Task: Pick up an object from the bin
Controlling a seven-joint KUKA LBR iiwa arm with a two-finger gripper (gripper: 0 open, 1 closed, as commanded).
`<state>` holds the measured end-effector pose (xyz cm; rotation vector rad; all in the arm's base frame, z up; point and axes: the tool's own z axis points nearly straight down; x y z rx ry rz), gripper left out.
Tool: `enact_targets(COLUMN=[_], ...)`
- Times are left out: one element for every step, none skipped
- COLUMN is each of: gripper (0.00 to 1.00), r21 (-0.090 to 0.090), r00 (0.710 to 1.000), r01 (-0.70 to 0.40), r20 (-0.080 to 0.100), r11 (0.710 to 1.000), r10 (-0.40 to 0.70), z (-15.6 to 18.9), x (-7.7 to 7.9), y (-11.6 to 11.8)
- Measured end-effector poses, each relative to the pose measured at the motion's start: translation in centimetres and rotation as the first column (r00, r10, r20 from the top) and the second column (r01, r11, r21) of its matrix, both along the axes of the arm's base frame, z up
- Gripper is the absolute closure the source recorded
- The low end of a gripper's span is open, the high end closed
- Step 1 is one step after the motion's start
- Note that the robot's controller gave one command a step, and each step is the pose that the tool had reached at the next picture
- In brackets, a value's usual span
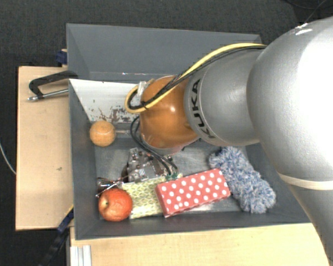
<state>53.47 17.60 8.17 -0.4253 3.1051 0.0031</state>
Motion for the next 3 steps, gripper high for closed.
enact_targets(gripper=[1.0, 1.0, 1.0], r21=[-0.003, -0.001, 0.0], r00=[1.0, 0.999, 0.997], r01=[-0.021, -0.039, -0.081], r20=[-0.009, -0.006, 0.001], r11=[1.0, 0.999, 0.997], r10=[0.021, 0.039, 0.081], z=[3.8, 10.8, 16.2], x=[-0.3, -0.7, -1.1], y=[0.2, 0.7, 0.6])
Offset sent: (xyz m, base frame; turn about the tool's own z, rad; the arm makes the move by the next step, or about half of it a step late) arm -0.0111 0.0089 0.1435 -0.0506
